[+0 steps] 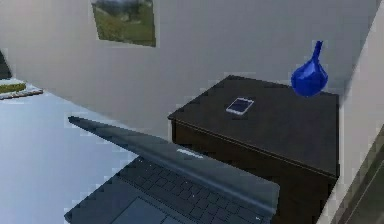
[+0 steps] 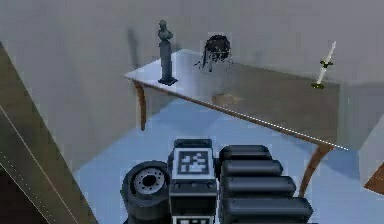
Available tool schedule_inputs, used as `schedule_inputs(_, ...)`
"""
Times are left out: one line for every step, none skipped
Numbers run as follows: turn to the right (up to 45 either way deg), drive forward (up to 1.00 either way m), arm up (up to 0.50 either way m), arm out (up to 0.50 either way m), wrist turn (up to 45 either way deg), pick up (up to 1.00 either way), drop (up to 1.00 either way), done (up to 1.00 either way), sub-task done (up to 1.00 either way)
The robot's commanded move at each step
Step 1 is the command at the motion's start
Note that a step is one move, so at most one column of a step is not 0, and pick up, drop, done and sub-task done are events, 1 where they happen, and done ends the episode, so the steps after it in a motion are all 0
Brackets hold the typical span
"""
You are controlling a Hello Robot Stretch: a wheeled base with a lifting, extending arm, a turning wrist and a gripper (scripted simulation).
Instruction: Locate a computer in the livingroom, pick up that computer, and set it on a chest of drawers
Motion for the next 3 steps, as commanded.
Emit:
schedule_inputs(0.0, 0.35, 0.00, 0.00, 0.0, 0.00, 0.00, 0.00, 0.00)
schedule_inputs(-18.0, 0.00, 0.00, 0.00, 0.0, 0.00, 0.00, 0.00, 0.00)
schedule_inputs(0.0, 0.00, 0.00, 0.42, 0.0, 0.00, 0.00, 0.00, 0.00)
